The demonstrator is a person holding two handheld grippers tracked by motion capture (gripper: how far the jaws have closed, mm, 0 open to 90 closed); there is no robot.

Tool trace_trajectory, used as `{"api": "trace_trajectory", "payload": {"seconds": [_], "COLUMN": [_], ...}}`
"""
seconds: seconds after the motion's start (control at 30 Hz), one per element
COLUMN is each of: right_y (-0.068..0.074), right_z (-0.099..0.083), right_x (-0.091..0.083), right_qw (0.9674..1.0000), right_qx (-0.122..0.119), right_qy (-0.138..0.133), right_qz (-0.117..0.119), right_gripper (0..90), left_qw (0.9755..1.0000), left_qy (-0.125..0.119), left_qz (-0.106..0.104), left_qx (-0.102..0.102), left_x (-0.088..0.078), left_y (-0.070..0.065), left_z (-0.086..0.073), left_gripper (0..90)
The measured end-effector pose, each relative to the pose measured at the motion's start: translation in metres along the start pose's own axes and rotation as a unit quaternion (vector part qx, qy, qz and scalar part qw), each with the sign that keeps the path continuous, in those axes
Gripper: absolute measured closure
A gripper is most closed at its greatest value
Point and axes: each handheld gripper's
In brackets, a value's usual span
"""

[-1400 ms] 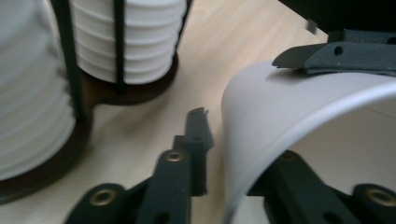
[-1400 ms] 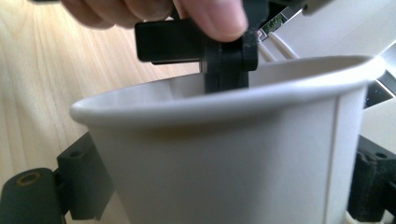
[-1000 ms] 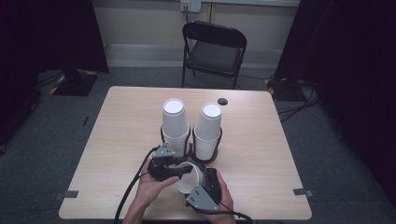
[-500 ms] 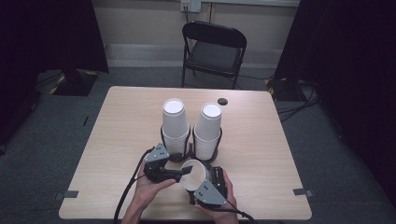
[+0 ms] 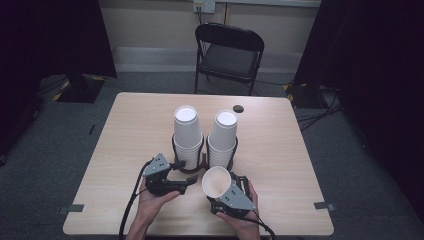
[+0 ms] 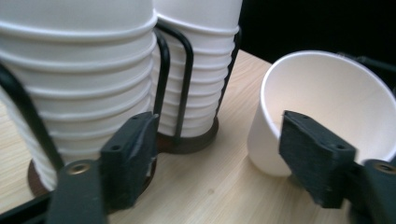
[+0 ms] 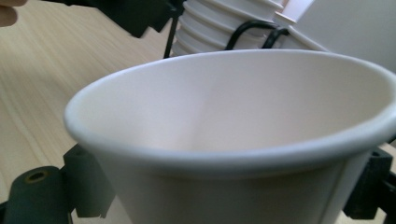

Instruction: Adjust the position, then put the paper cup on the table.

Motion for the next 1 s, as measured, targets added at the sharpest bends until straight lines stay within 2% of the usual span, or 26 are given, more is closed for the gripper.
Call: {"api": "trace_trajectory", "payload": {"seconds": [0.1, 0.2, 0.3, 0.37, 0.4, 0.43, 0.7, 0.93, 1.0], "right_y": [-0.010, -0.016, -0.020, -0.024, -0.027, -0.031, -0.046, -0.063, -0.068], "right_z": [-0.003, -0.004, -0.004, -0.003, -0.003, -0.004, -0.005, -0.005, -0.004], "right_x": [-0.004, -0.007, -0.008, -0.010, -0.010, -0.010, -0.012, -0.015, -0.014], "right_qw": [0.9992, 0.9986, 0.9980, 0.9974, 0.9973, 0.9968, 0.9940, 0.9905, 0.9892], "right_qx": [0.040, 0.053, 0.061, 0.069, 0.069, 0.073, 0.098, 0.119, 0.126], "right_qy": [-0.002, -0.005, -0.008, -0.011, -0.011, -0.012, -0.018, -0.026, -0.030], "right_qz": [-0.003, -0.008, -0.012, -0.021, -0.023, -0.032, -0.045, -0.064, -0.070], "right_gripper": [12.3, 12.3, 12.3, 12.2, 12.2, 12.2, 12.3, 12.3, 12.3], "left_qw": [1.0000, 0.9999, 0.9997, 0.9990, 0.9988, 0.9981, 0.9965, 0.9928, 0.9917], "left_qy": [-0.005, -0.009, -0.012, -0.024, -0.026, -0.026, -0.038, -0.047, -0.047], "left_qz": [0.006, 0.010, 0.020, 0.037, 0.041, 0.053, 0.074, 0.109, 0.117], "left_qx": [0.004, 0.009, 0.013, 0.009, 0.011, 0.015, 0.010, 0.016, 0.024], "left_x": [-0.004, -0.006, -0.009, -0.011, -0.011, -0.013, -0.023, -0.030, -0.030], "left_y": [0.002, 0.003, 0.004, 0.005, 0.006, 0.008, 0.014, 0.018, 0.017], "left_z": [-0.003, -0.006, -0.008, -0.011, -0.012, -0.015, -0.027, -0.039, -0.041], "left_gripper": [23.8, 23.5, 21.4, 20.9, 19.5, 18.1, 16.5, 16.4, 16.4]}}
Point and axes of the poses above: each handheld gripper's, and its own axes: x roughly forward along the jaws, z roughly out of its top, y roughly to its left, and after that the axes turned 13 degrees about -y, right-handed
